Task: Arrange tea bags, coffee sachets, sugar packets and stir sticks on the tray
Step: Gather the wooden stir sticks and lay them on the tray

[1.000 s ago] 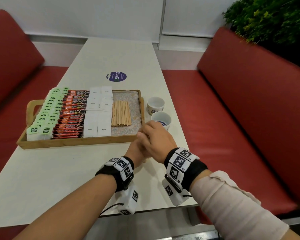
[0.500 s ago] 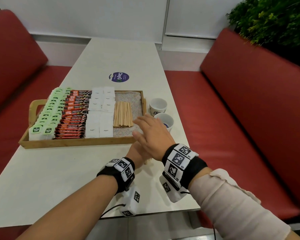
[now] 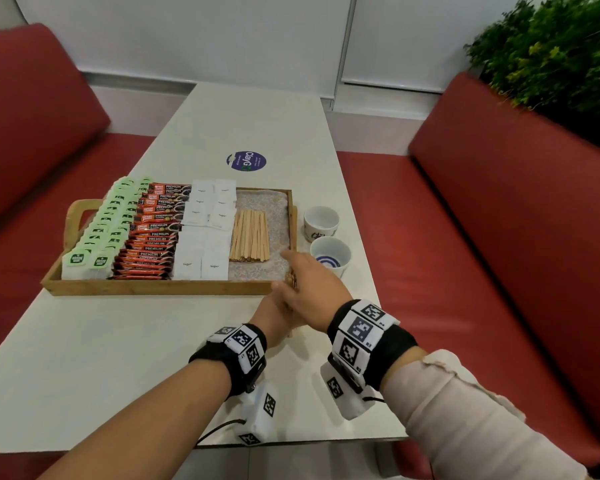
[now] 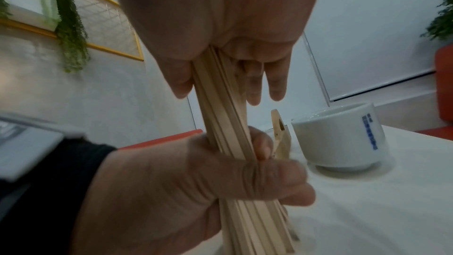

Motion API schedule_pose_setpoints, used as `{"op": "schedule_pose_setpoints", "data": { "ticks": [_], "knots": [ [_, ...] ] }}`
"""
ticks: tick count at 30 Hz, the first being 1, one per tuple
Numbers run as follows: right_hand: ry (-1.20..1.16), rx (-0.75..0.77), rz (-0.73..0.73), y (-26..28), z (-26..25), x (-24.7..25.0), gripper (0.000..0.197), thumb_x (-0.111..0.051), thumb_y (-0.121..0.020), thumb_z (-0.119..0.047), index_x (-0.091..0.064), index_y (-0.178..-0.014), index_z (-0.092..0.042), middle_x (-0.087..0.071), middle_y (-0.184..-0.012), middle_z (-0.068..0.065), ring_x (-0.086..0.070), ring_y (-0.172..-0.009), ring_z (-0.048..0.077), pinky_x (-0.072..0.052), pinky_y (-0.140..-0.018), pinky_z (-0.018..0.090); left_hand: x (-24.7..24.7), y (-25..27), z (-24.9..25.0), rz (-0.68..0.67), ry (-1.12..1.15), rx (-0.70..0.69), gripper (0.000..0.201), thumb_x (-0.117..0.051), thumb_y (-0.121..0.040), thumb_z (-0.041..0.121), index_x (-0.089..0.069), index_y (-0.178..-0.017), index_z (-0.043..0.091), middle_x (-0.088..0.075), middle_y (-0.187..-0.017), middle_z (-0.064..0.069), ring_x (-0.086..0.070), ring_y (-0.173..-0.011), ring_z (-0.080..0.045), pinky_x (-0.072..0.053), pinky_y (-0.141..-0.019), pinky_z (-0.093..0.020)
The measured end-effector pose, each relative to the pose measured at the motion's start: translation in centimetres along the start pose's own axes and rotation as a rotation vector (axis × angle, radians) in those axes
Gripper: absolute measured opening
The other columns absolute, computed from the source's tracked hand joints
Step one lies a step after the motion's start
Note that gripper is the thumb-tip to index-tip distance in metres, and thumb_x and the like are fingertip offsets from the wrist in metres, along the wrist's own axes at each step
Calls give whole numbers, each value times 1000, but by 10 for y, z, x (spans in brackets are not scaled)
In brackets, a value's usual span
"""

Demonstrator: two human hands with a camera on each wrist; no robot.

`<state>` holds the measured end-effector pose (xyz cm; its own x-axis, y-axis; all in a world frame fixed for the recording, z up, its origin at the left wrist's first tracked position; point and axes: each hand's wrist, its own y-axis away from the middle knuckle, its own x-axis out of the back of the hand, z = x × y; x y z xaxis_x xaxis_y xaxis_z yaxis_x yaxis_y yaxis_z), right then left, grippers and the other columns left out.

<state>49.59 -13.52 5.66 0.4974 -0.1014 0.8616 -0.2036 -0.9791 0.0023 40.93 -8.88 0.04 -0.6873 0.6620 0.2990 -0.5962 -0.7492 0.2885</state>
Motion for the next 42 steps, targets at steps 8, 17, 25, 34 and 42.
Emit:
{"op": "schedule_pose_setpoints", "data": {
  "ticks": [8, 17, 25, 34, 42],
  "knots": [
    [-296, -86, 124, -6, -9, 4, 86, -70, -80, -39, -20, -147, -19, -38, -146, -1, -42, -131, 16, -37, -107, 32, 10, -4, 5, -4, -5, -71, 48, -59, -89, 0, -45, -135, 3, -53, -130, -9, -53, -109, -15, -37, -71, 2],
    [-475, -426, 237, -17, -38, -13, 33, -61, -81, -23, -37, -101, -14, -49, -91, 0, -51, -83, 20, -41, -65, 28, 82, -24, 36, 33, 238, -24, 58, -74, -63, 59, -67, -97, 13, -73, -97, -7, -68, -96, -24, -53, -89, -48],
    [-300, -466, 69, -40, -83, -24, 45, -67, -80, -22, -47, -118, -9, -61, -101, 4, -60, -95, 19, -50, -79, 31, 107, -22, 50, -85, 248, 15, 31, -65, -86, 40, -76, -64, 21, -73, -97, -4, -62, -106, -28, -43, -101, -50],
    [-248, -553, 152, -59, -92, -31, 45, -59, -87, -21, -47, -128, -4, -58, -115, 13, -61, -106, 30, -50, -92, 41, 116, -50, 43, -257, 250, 113, 37, -69, -80, 47, -77, -94, 14, -62, -124, -8, -54, -117, -21, -39, -107, -40],
    [-254, -572, 92, -98, -76, -34, 38, -50, -90, -19, -51, -125, -2, -61, -117, 18, -61, -104, 33, -51, -90, 44, 121, -98, 40, -293, 186, 221, 60, -79, -69, 43, -64, -111, 2, -64, -117, -19, -60, -110, -28, -52, -92, -39]
  ]
}}
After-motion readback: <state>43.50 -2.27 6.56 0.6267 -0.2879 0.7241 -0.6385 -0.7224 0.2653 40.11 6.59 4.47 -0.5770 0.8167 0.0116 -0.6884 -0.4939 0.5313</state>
